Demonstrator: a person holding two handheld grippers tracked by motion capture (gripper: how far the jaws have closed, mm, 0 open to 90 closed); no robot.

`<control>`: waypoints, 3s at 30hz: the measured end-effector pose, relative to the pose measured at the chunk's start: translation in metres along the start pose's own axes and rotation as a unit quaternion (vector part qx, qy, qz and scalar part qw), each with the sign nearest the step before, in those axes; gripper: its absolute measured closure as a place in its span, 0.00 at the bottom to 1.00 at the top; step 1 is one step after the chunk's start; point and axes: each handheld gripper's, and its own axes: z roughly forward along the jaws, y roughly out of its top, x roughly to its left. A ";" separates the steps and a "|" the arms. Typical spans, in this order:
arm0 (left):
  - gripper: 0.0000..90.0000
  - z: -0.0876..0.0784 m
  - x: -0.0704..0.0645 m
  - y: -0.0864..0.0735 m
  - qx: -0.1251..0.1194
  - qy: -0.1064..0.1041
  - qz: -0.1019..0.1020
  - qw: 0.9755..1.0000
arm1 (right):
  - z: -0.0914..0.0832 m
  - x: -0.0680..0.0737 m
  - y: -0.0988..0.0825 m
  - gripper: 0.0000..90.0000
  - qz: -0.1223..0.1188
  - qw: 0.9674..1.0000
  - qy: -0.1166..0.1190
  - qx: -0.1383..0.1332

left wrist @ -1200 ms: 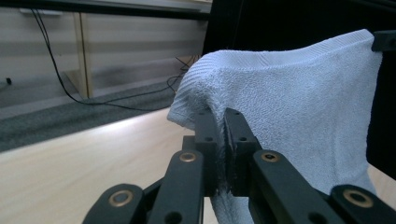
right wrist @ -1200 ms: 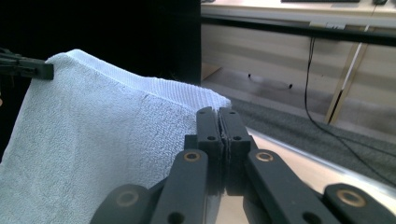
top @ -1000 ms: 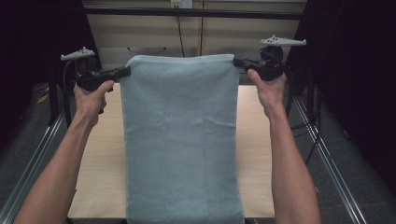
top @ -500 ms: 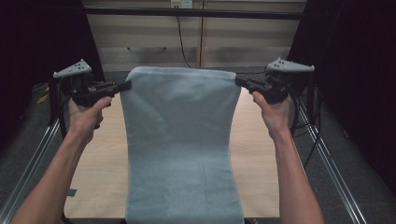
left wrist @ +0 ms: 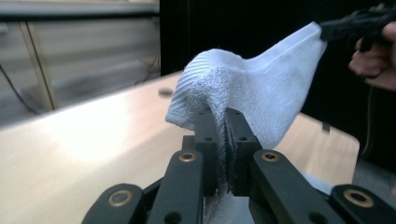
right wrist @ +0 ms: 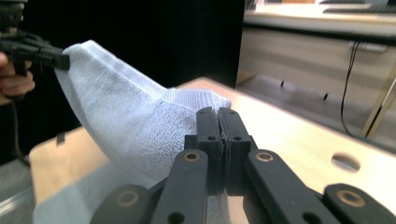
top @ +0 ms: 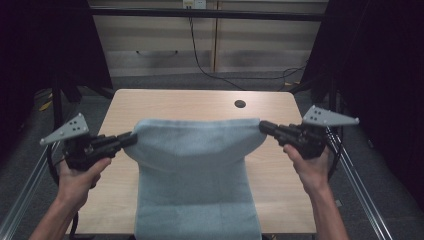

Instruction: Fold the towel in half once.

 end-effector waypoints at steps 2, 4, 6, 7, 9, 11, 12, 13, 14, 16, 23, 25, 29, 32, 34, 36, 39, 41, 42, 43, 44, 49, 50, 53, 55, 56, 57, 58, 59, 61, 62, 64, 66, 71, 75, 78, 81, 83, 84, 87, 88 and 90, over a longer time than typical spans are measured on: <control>0.95 0.001 -0.003 -0.023 0.025 0.001 -0.007 1.000 | -0.001 0.007 -0.018 0.98 0.002 1.000 -0.001 0.018; 0.95 0.002 -0.004 -0.047 0.041 -0.004 -0.026 0.999 | 0.001 0.009 -0.040 0.98 0.012 0.999 -0.001 0.040; 0.95 0.003 -0.003 -0.068 0.055 -0.006 -0.046 0.997 | 0.004 0.011 -0.064 0.98 0.032 0.998 0.004 0.058; 0.95 0.005 -0.003 -0.079 0.064 -0.008 -0.056 0.996 | 0.005 0.012 -0.077 0.98 0.040 0.997 0.005 0.068; 0.95 0.011 -0.002 -0.097 0.090 -0.008 -0.064 0.994 | 0.008 0.014 -0.101 0.98 0.063 0.994 0.014 0.084; 0.95 0.017 -0.003 -0.113 0.117 -0.009 -0.073 0.990 | 0.012 0.018 -0.123 0.98 0.076 0.991 0.017 0.106; 0.95 0.021 -0.003 -0.120 0.128 -0.013 -0.080 0.988 | 0.015 0.020 -0.132 0.98 0.083 0.990 0.025 0.115; 0.95 0.024 -0.004 -0.128 0.138 -0.016 -0.090 0.986 | 0.019 0.023 -0.141 0.98 0.085 0.987 0.026 0.132; 0.95 0.029 -0.005 -0.135 0.149 -0.020 -0.093 0.984 | 0.023 0.026 -0.150 0.98 0.086 0.985 0.028 0.149; 0.95 0.037 -0.007 -0.146 0.170 -0.020 -0.089 0.981 | 0.030 0.029 -0.164 0.98 0.087 0.980 0.031 0.174; 0.95 0.048 -0.002 -0.159 0.191 0.002 -0.096 0.977 | 0.043 0.028 -0.183 0.98 0.084 0.971 0.021 0.222; 0.95 0.051 0.003 -0.158 0.190 0.003 -0.101 0.976 | 0.045 0.023 -0.185 0.98 0.084 0.969 0.011 0.231; 0.95 0.064 0.013 -0.153 0.186 0.009 -0.080 0.979 | 0.048 0.014 -0.186 0.98 0.089 0.970 0.004 0.226; 0.95 0.079 0.025 -0.147 0.181 0.020 -0.080 0.980 | 0.053 0.006 -0.183 0.98 0.088 0.970 -0.010 0.225; 0.95 0.089 0.034 -0.143 0.178 0.025 -0.080 0.980 | 0.056 -0.001 -0.182 0.98 0.094 0.969 -0.016 0.226; 0.95 0.099 0.039 -0.139 0.176 0.038 -0.075 0.981 | 0.060 -0.006 -0.181 0.98 0.096 0.970 -0.026 0.223; 0.95 0.112 0.048 -0.133 0.175 0.042 -0.077 0.981 | 0.065 -0.015 -0.179 0.98 0.101 0.970 -0.043 0.219; 0.95 0.119 0.055 -0.130 0.177 0.042 -0.077 0.980 | 0.069 -0.022 -0.177 0.98 0.101 0.970 -0.049 0.218; 0.95 0.122 0.058 -0.128 0.178 0.041 -0.080 0.980 | 0.071 -0.025 -0.176 0.98 0.102 0.969 -0.053 0.218; 0.95 0.125 0.061 -0.126 0.178 0.045 -0.079 0.980 | 0.074 -0.029 -0.175 0.98 0.101 0.969 -0.057 0.217; 0.95 0.129 0.065 -0.124 0.181 0.044 -0.079 0.979 | 0.077 -0.032 -0.174 0.98 0.101 0.969 -0.060 0.218; 0.95 0.145 0.086 -0.115 0.183 0.045 -0.084 0.979 | 0.092 -0.047 -0.169 0.98 0.107 0.968 -0.074 0.215; 0.95 0.148 0.090 -0.113 0.186 0.045 -0.086 0.978 | 0.094 -0.051 -0.169 0.98 0.108 0.968 -0.073 0.214; 0.95 0.160 0.099 -0.108 0.182 0.060 -0.095 0.977 | 0.104 -0.059 -0.164 0.98 0.102 0.967 -0.082 0.219; 0.95 0.165 0.105 -0.104 0.188 0.069 -0.094 0.975 | 0.110 -0.065 -0.162 0.98 0.104 0.966 -0.089 0.219; 0.95 0.168 0.108 -0.103 0.184 0.073 -0.103 0.975 | 0.113 -0.068 -0.160 0.98 0.110 0.965 -0.092 0.220; 0.95 0.170 0.111 -0.101 0.183 0.074 -0.109 0.974 | 0.115 -0.071 -0.160 0.98 0.111 0.965 -0.094 0.216; 0.95 0.172 0.114 -0.101 0.182 0.074 -0.113 0.974 | 0.118 -0.074 -0.159 0.98 0.114 0.965 -0.095 0.215; 0.95 0.174 0.116 -0.100 0.179 0.078 -0.118 0.974 | 0.121 -0.077 -0.158 0.98 0.117 0.964 -0.100 0.216; 0.95 0.177 0.119 -0.099 0.176 0.088 -0.117 0.973 | 0.129 -0.083 -0.154 0.98 0.116 0.962 -0.110 0.220; 0.95 0.179 0.120 -0.098 0.175 0.092 -0.119 0.973 | 0.133 -0.087 -0.152 0.98 0.115 0.961 -0.118 0.221; 0.95 0.181 0.122 -0.098 0.171 0.098 -0.124 0.973 | 0.142 -0.092 -0.148 0.98 0.117 0.958 -0.131 0.227; 0.95 0.182 0.126 -0.098 0.160 0.101 -0.148 0.971 | 0.149 -0.098 -0.145 0.98 0.124 0.955 -0.145 0.226; 0.95 0.181 0.128 -0.095 0.155 0.108 -0.143 0.971 | 0.158 -0.104 -0.141 0.98 0.135 0.953 -0.159 0.218; 0.95 0.170 0.130 -0.086 0.122 0.093 -0.155 0.976 | 0.145 -0.109 -0.132 0.98 0.147 0.962 -0.145 0.180; 0.95 0.162 0.124 -0.069 0.101 0.074 -0.140 0.982 | 0.132 -0.109 -0.115 0.98 0.146 0.970 -0.134 0.144; 0.95 0.146 0.115 -0.047 0.063 0.063 -0.129 0.988 | 0.120 -0.101 -0.093 0.98 0.130 0.978 -0.121 0.111; 0.95 0.134 0.109 -0.034 0.049 0.055 -0.112 0.991 | 0.110 -0.094 -0.079 0.98 0.119 0.982 -0.112 0.090; 0.95 0.128 0.107 -0.029 0.042 0.055 -0.105 0.992 | 0.105 -0.091 -0.073 0.98 0.111 0.984 -0.112 0.081; 0.95 0.111 0.102 -0.019 0.019 0.051 -0.104 0.993 | 0.087 -0.084 -0.056 0.98 0.103 0.988 -0.099 0.052; 0.95 0.106 0.099 -0.017 0.015 0.046 -0.099 0.994 | 0.081 -0.082 -0.051 0.98 0.099 0.989 -0.096 0.044; 0.95 0.095 0.091 -0.011 0.001 0.036 -0.088 0.995 | 0.070 -0.076 -0.042 0.98 0.088 0.992 -0.090 0.030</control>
